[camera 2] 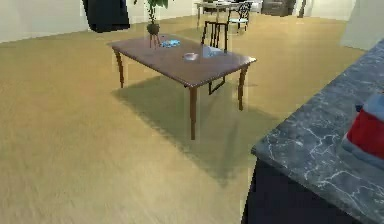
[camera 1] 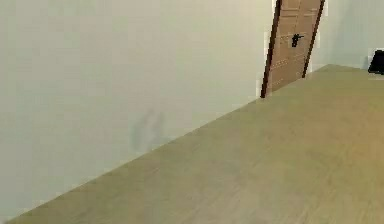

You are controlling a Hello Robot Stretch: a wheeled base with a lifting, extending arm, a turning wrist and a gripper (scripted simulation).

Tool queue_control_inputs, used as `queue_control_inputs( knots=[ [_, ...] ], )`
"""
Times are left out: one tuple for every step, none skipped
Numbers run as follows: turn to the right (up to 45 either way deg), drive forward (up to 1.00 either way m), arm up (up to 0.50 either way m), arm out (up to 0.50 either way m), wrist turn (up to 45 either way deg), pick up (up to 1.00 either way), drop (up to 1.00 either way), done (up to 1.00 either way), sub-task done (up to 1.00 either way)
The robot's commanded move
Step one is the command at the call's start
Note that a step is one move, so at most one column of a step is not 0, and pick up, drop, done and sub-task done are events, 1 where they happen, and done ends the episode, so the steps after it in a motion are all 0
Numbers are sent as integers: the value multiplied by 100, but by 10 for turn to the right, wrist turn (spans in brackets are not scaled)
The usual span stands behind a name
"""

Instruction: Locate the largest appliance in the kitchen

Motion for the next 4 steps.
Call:
queue_control_inputs(
  knots=[
    [420,0,0,0,0,0,0,0,0],
    [0,55,0,0,0,0,0,0,0],
    [150,0,0,0,0,0,0,0,0],
    [0,100,0,0,0,0,0,0,0]
  ],
)
